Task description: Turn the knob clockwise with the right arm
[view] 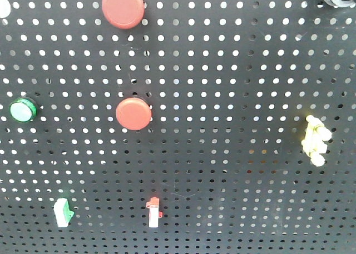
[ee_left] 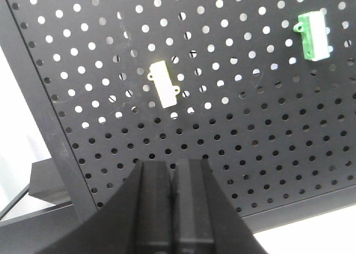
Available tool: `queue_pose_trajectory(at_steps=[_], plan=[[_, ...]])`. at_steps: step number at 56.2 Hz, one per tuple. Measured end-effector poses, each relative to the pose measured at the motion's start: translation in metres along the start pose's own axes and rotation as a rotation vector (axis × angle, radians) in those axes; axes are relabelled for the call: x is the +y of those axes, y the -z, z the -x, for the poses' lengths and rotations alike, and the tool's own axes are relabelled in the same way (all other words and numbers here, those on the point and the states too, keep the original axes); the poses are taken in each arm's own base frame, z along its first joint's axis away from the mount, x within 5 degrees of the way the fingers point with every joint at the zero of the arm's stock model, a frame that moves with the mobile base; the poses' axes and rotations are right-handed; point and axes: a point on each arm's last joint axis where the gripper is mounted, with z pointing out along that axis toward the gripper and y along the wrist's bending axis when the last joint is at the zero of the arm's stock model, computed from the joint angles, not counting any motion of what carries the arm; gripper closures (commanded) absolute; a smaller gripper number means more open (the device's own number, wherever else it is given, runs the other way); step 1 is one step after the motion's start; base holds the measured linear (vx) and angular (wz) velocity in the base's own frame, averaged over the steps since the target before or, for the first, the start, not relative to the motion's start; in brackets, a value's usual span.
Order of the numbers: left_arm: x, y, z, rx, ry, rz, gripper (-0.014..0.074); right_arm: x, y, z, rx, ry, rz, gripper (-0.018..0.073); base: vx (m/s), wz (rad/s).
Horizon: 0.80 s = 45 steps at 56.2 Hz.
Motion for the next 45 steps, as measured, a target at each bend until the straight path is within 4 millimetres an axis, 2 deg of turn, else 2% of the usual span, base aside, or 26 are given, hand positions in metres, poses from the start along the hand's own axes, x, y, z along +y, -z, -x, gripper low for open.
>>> queue_pose_trajectory(at_steps=[6,23,34,45], plan=[[0.0,0.0,0.0,0.0,0.0,0.0,0.0603,0.001,-0.004,-0.001,0.013,-0.002,0.001,0.0246,0.0,0.0],[0.0,0.0,0.0,0.0,0.0,0.0,0.0603,0.005,-0.013,-0.002,0.016,0.005,0.008,0.0262,0.0,0.0],[0.0,0.0,0.0,0.0,0.0,0.0,0.0603,0.01,-0.028,-0.003,0.011,0.024,0.013,0.0295,0.0,0.0],[0.0,0.0,0.0,0.0,0.0,0.0,0.0603,0.01,-0.03,-0.003,0.016,0.039,0.0,0.0366,0.0,0.0]])
